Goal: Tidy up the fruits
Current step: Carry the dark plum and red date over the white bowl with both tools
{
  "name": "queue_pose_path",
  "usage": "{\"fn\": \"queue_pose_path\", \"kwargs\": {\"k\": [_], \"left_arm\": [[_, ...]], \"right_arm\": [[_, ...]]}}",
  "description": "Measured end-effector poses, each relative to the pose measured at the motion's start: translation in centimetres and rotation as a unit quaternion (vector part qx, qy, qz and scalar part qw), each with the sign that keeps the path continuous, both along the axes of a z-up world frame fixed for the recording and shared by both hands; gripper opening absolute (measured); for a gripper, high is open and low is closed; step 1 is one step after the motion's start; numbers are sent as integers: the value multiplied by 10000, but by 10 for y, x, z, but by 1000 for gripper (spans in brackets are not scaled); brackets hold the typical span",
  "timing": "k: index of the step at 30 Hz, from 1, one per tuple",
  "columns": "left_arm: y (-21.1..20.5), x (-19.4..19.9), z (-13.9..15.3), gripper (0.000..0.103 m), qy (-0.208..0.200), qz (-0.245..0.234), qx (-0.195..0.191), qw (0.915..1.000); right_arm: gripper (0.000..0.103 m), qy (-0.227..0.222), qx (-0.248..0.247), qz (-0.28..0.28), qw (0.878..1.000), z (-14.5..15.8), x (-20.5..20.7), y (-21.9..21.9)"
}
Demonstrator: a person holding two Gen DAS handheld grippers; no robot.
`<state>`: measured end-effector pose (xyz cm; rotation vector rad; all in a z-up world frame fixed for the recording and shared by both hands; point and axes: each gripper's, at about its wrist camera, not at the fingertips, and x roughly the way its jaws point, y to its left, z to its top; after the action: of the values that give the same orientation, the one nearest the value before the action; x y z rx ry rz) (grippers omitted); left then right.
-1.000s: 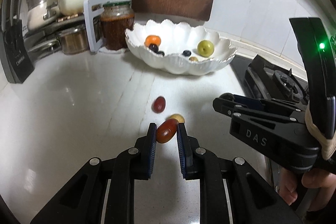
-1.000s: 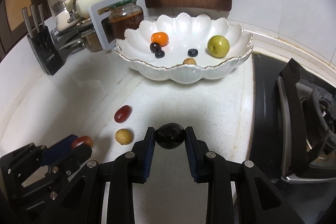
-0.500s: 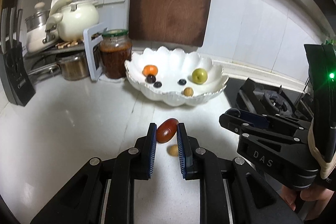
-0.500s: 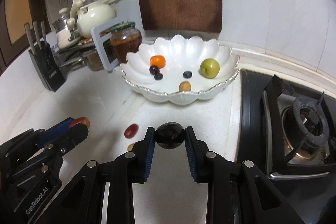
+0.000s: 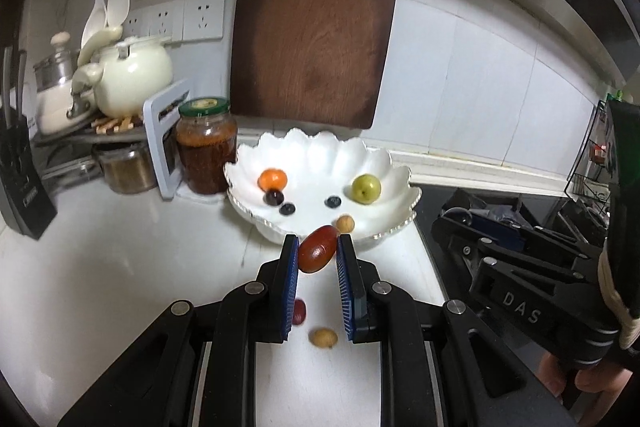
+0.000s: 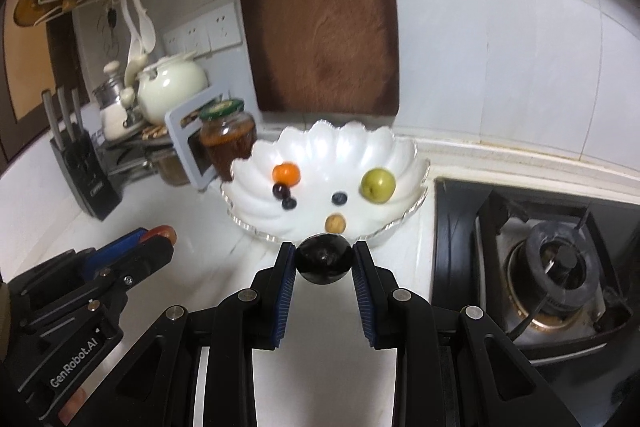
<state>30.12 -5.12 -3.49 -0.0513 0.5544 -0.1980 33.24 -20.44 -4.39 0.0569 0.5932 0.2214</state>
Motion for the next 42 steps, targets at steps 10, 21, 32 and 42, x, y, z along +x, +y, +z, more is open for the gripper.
{"fn": "queue_pose_path", "kwargs": {"k": [10, 21, 32, 42], "left_arm": [[-2, 26, 16, 20, -263, -40, 94, 9996], [-6, 54, 41, 20, -557, -149, 162, 9982], [-9, 101, 59, 20, -564, -187, 225, 9980], [-10, 154, 57, 20, -114, -284, 174, 9994]], "right_arm": [[30, -266, -15, -168, 9995, 18, 21, -1], [30, -446, -40, -195, 9988, 36, 43, 0], [30, -527, -41, -244, 9983, 56, 81, 0], [30, -300, -180, -274, 9990, 56, 125, 0]]}}
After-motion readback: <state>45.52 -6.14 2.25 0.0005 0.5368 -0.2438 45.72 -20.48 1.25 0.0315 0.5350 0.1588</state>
